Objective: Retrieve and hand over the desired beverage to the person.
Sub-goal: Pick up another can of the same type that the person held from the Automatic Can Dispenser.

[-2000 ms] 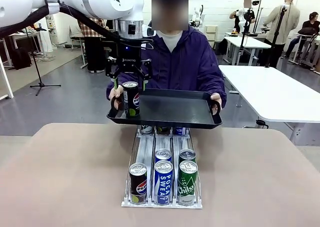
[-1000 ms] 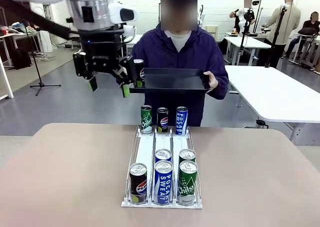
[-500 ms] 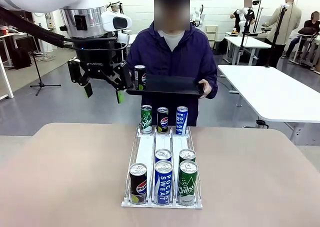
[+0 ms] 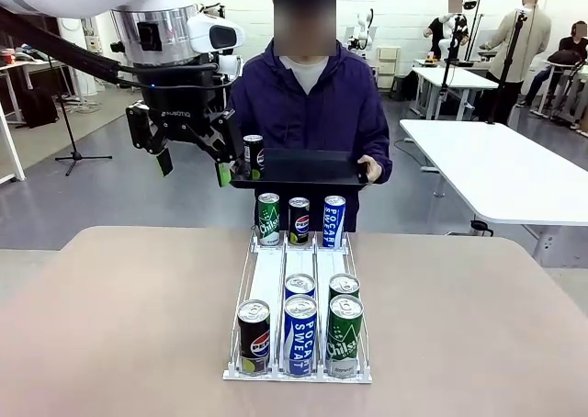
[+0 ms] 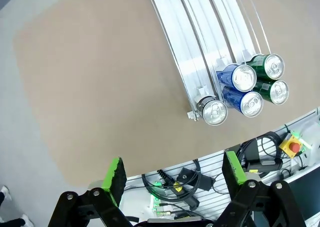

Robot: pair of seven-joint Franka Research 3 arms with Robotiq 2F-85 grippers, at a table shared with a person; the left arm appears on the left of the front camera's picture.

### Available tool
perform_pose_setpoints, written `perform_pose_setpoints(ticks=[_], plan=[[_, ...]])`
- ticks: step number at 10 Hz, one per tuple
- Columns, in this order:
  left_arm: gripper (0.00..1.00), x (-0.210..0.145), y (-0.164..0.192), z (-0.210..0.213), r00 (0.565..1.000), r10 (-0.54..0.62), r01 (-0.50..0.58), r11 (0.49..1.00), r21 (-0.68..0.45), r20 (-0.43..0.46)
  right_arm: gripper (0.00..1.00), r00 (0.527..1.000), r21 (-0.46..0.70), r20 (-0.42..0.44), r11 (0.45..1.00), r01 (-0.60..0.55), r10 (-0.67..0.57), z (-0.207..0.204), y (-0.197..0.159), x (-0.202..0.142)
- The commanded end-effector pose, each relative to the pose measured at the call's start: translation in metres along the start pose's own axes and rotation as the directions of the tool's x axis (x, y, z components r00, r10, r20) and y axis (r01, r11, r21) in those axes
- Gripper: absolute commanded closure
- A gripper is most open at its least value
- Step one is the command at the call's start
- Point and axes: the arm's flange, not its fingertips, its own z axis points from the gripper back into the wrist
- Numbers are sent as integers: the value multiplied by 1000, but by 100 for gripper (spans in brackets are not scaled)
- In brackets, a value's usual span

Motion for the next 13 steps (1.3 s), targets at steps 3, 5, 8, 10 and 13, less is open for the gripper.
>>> perform_pose_setpoints(ticks=[3,5,8,10,13], plan=[[0,0,0,0,1000,1,-1,1000,0,0,0,1000,17,6,1000,-1,1,-1,0,0],[0,-19,54,34,975,-201,211,970,-122,91,0,1000,17,6,1000,-1,1,-1,0,0],[0,-53,167,48,915,-288,365,888,-279,283,0,1000,17,6,1000,-1,1,-1,0,0],[0,-76,219,42,928,-210,316,881,-352,307,0,1000,17,6,1000,-1,1,-1,0,0],[0,-95,259,26,911,-132,285,886,-365,391,0,1000,17,6,1000,-1,1,-1,0,0]])
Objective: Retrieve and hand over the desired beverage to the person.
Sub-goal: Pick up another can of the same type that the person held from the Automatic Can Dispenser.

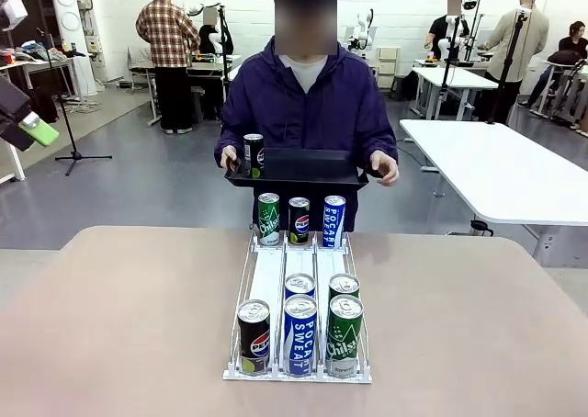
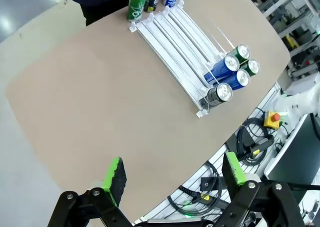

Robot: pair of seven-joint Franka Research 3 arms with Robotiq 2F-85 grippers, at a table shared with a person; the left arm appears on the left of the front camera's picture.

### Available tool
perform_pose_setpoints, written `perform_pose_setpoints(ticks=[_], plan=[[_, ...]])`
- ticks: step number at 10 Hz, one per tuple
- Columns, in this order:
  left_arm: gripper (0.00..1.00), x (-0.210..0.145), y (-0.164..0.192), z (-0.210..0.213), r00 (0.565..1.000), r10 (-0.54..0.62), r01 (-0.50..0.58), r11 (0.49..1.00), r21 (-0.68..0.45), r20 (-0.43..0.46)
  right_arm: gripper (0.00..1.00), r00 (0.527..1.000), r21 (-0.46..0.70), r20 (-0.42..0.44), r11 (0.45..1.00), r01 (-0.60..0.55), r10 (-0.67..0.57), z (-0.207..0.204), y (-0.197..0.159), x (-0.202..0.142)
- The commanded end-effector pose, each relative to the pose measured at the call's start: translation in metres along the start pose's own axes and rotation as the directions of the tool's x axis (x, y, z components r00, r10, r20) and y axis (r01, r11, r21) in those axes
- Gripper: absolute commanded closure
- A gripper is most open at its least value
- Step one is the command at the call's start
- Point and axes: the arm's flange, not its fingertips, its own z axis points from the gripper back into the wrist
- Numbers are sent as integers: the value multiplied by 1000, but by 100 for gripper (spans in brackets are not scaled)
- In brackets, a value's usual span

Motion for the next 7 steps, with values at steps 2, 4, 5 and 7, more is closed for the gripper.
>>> perform_pose_setpoints(ticks=[2,4,5,7], plan=[[0,-1,6,4,995,-10,13,999,-35,96,0,1000,18,5,1000,-2,2,-2,0,0],[0,1,2,2,999,0,4,998,-68,51,0,1000,18,5,1000,-2,2,-2,0,0],[0,0,5,7,998,24,-22,999,-23,63,0,1000,18,5,1000,-2,2,-2,0,0],[0,0,5,7,998,24,-22,999,-23,63,0,1000,18,5,1000,-2,2,-2,0,0]])
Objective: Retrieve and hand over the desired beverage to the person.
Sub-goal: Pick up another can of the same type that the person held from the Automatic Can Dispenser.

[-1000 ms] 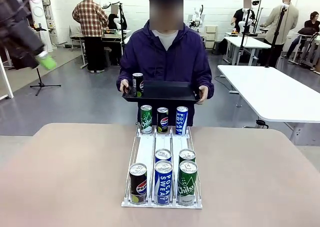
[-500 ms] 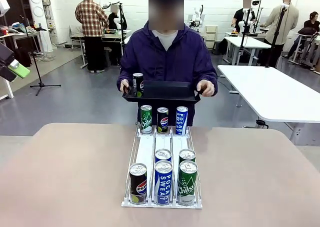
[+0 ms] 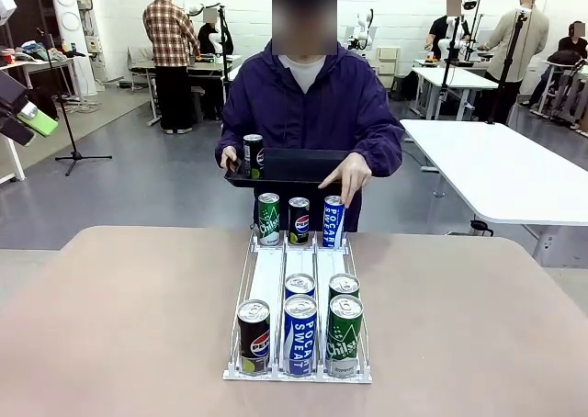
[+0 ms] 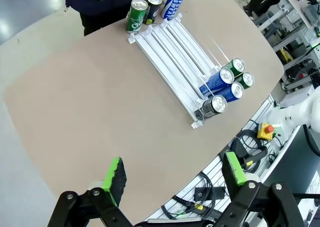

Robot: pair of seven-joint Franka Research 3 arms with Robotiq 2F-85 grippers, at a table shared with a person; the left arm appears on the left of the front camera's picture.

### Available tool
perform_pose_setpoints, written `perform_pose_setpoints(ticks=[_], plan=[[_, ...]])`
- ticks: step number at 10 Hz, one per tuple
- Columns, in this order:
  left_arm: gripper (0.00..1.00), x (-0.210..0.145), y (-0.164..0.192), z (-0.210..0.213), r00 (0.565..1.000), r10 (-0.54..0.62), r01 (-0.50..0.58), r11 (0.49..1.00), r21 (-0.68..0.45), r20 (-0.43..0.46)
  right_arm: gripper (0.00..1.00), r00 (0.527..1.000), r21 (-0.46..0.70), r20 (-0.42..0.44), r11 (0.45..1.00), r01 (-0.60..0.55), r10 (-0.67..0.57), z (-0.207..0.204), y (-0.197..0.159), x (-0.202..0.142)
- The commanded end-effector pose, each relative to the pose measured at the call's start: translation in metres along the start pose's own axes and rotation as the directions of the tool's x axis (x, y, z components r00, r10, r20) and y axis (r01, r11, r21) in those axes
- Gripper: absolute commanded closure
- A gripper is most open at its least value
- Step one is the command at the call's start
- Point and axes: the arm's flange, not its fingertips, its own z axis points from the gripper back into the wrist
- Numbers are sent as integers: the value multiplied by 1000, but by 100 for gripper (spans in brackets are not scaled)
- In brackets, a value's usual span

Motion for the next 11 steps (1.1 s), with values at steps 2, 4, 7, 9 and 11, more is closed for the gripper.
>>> perform_pose_setpoints(ticks=[2,4,7,9,11], plan=[[0,0,1,0,1000,-4,4,1000,5,2,0,1000,18,5,1000,-2,2,-2,0,0],[0,0,1,0,1000,-4,4,1000,5,2,0,1000,18,5,1000,-2,2,-2,0,0],[0,0,1,0,1000,-4,4,1000,5,2,0,1000,18,5,1000,-2,2,-2,0,0],[0,0,1,0,1000,-4,4,1000,5,2,0,1000,18,5,1000,-2,2,-2,0,0],[0,0,1,0,1000,-4,4,1000,5,2,0,1000,18,5,1000,-2,2,-2,0,0]])
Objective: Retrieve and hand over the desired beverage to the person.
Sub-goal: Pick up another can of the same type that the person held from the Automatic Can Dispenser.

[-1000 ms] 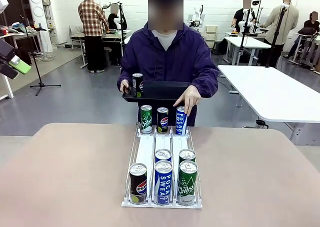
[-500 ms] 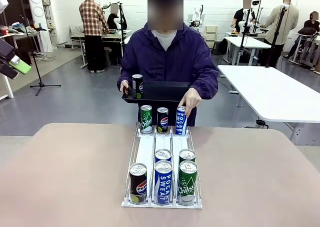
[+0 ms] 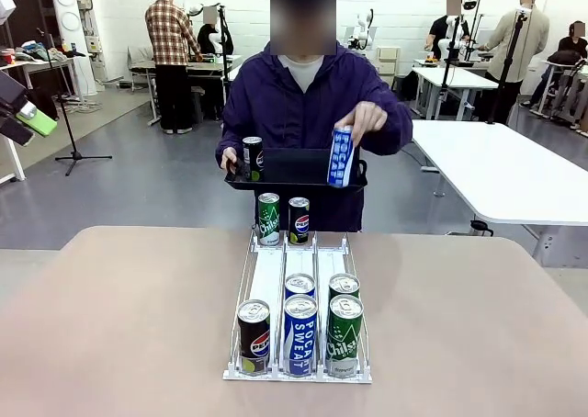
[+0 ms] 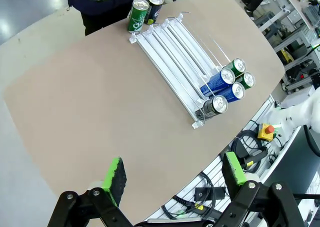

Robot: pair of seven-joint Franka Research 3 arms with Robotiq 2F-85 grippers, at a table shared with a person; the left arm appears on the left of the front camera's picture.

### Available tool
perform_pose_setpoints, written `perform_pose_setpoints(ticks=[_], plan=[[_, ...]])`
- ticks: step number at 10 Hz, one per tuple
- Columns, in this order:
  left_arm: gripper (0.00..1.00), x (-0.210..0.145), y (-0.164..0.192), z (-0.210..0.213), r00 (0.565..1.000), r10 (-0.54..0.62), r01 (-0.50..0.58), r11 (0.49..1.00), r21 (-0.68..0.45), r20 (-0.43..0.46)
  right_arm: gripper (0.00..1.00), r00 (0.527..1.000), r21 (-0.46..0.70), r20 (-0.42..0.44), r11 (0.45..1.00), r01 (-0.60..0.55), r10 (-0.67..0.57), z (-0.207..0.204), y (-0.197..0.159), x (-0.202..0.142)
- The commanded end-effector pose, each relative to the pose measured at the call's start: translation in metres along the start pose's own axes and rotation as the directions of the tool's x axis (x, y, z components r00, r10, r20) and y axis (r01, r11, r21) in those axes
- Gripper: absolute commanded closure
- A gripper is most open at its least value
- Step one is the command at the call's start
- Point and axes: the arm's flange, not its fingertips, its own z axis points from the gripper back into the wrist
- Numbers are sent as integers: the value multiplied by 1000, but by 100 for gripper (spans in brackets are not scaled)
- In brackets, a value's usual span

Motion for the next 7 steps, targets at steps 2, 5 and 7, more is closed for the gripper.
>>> perform_pose_setpoints(ticks=[2,5,7], plan=[[0,0,1,0,1000,-6,6,1000,2,2,0,1000,18,5,1000,-2,2,-2,0,0],[0,0,1,0,1000,-6,6,1000,2,2,0,1000,18,5,1000,-2,2,-2,0,0],[0,0,1,0,1000,-6,6,1000,2,2,0,1000,18,5,1000,-2,2,-2,0,0]])
